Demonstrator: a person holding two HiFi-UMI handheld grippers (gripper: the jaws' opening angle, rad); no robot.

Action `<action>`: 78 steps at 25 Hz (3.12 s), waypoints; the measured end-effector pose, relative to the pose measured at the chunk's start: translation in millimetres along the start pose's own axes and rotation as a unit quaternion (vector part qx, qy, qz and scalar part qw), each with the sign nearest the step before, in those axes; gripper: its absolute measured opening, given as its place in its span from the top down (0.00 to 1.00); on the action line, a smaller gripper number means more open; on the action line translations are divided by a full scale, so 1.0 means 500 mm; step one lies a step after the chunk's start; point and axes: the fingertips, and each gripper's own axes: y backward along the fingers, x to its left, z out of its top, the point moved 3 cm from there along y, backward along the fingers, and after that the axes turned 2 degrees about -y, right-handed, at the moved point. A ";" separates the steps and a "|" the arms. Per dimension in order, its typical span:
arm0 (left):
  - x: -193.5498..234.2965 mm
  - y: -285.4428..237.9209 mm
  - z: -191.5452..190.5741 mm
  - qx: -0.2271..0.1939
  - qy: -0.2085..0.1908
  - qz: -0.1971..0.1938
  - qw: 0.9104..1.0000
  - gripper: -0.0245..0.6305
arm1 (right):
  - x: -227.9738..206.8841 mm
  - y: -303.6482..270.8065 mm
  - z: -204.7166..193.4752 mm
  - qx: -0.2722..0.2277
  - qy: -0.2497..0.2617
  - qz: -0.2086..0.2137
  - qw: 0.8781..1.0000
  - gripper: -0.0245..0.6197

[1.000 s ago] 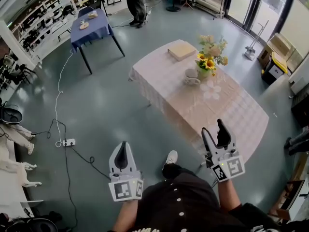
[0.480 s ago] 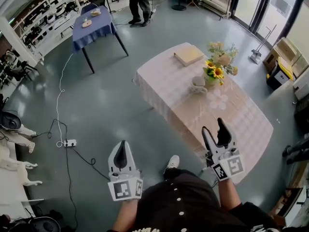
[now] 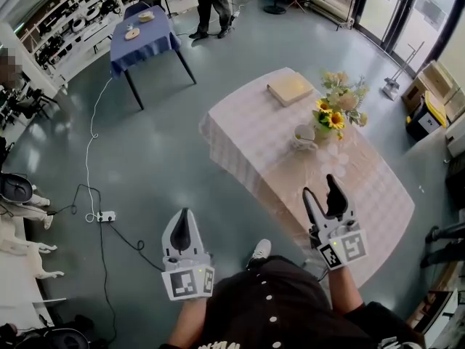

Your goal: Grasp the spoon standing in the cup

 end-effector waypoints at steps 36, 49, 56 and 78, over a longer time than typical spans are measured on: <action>0.095 -0.424 -0.038 0.000 0.016 -0.053 0.998 0.94 | -0.116 -0.381 -0.061 0.023 0.018 -0.019 0.999 0.57; 0.183 -0.583 -0.044 0.007 0.018 -0.061 0.998 0.94 | -0.149 -0.504 -0.064 0.032 0.024 -0.053 0.998 0.57; 0.177 -0.672 -0.038 0.007 0.015 -0.109 0.994 0.94 | -0.187 -0.512 -0.060 0.033 0.026 -0.107 0.993 0.57; -0.023 -0.861 -0.046 0.004 0.011 -0.351 0.936 0.94 | -0.237 -0.340 -0.073 0.033 0.025 -0.350 0.936 0.57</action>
